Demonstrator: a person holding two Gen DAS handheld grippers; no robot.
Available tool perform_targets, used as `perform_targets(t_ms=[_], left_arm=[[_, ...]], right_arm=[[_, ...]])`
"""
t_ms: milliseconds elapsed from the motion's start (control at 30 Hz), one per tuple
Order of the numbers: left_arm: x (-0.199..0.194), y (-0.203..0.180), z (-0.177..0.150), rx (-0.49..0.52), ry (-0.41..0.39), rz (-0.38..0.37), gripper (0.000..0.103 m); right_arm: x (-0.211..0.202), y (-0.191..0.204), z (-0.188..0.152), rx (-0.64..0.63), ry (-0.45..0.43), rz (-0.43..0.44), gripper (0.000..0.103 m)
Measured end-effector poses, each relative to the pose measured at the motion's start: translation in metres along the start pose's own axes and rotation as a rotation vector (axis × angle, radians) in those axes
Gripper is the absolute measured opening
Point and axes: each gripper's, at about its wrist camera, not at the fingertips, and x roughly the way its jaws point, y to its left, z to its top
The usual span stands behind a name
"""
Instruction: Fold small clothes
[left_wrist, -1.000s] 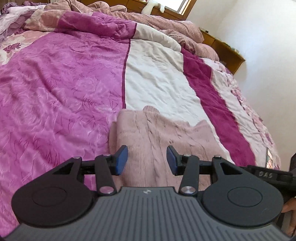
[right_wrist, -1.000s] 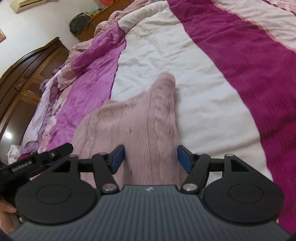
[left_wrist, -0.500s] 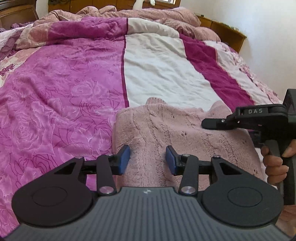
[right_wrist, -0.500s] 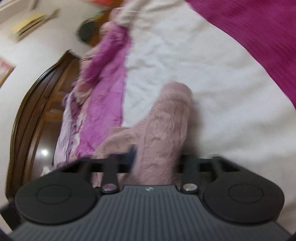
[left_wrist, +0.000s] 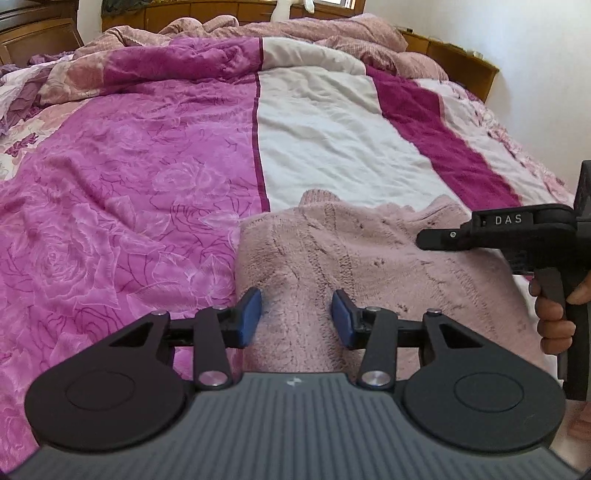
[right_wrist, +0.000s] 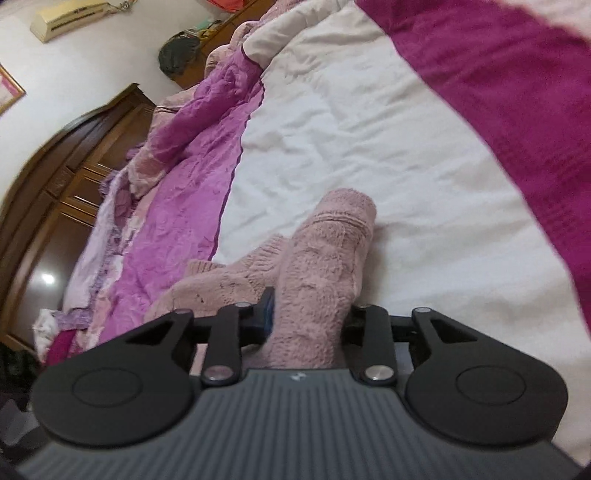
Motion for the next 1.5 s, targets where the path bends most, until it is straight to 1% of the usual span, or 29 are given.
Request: perform_targets(t_ms=[133,267,433,500,633,733,800,833,933,1100,1133,1167,1267,1300,1367,1400,1433,1500], left_arm=[[-0.024,0.004,-0.001,-0.025,-0.002,-0.034,0.051],[-0.046,0.003,-0.010,-0.034,0.013,-0.051,0.051],[-0.070,-0.004,-0.025,-0.019,0.037,-0.060,0.051],[-0.078,-0.007,-0.032,-0.020,0.042,-0.059,0.051],[-0.082,-0.012,-0.047,0.000,0.058,-0.064,0.051],[-0.070,-0.013,-0.057,0.010,0.087,-0.031,0.051],[-0.062,-0.010,-0.061,0.003,0.098,-0.028,0.051],[-0.058,-0.008,-0.063,0.000,0.100,-0.029,0.051],[-0.054,-0.005,-0.067,-0.012,0.098,-0.026,0.051],[-0.063,-0.008,-0.067,-0.023,0.079,-0.012,0.051],[-0.066,-0.009,-0.067,-0.025,0.075,-0.009,0.051],[-0.070,-0.010,-0.068,-0.027,0.071,-0.005,0.051],[-0.081,-0.012,-0.071,-0.047,0.070,0.004,0.052],[-0.084,-0.014,-0.073,-0.055,0.069,0.005,0.054],[-0.091,-0.017,-0.078,-0.066,0.063,0.009,0.063],[-0.094,-0.020,-0.081,-0.068,0.058,0.016,0.064],[-0.097,-0.023,-0.084,-0.065,0.054,0.023,0.066],[-0.102,-0.029,-0.090,-0.048,0.043,0.040,0.068]], right_arm=[[-0.036,0.017,-0.010,-0.102,-0.051,-0.051,0.045],[-0.074,0.026,-0.028,-0.145,-0.085,-0.065,0.045],[-0.104,0.039,-0.055,-0.161,-0.063,-0.037,0.045],[-0.110,0.044,-0.069,-0.178,-0.059,-0.046,0.045],[-0.110,0.051,-0.094,-0.244,-0.048,-0.118,0.044],[-0.099,0.049,-0.108,-0.294,-0.040,-0.185,0.044],[-0.091,0.045,-0.114,-0.324,-0.047,-0.209,0.044],[-0.088,0.044,-0.116,-0.326,-0.052,-0.216,0.047],[-0.089,0.045,-0.118,-0.329,-0.063,-0.222,0.048],[-0.100,0.047,-0.121,-0.297,-0.086,-0.217,0.049],[-0.102,0.047,-0.122,-0.290,-0.091,-0.218,0.051],[-0.106,0.048,-0.124,-0.285,-0.094,-0.217,0.056],[-0.115,0.049,-0.131,-0.274,-0.100,-0.203,0.059],[-0.118,0.049,-0.134,-0.277,-0.102,-0.201,0.060],[-0.123,0.051,-0.140,-0.287,-0.107,-0.209,0.063],[-0.125,0.052,-0.143,-0.291,-0.111,-0.213,0.070],[-0.127,0.052,-0.146,-0.294,-0.118,-0.214,0.073],[-0.131,0.052,-0.153,-0.298,-0.124,-0.215,0.073]])
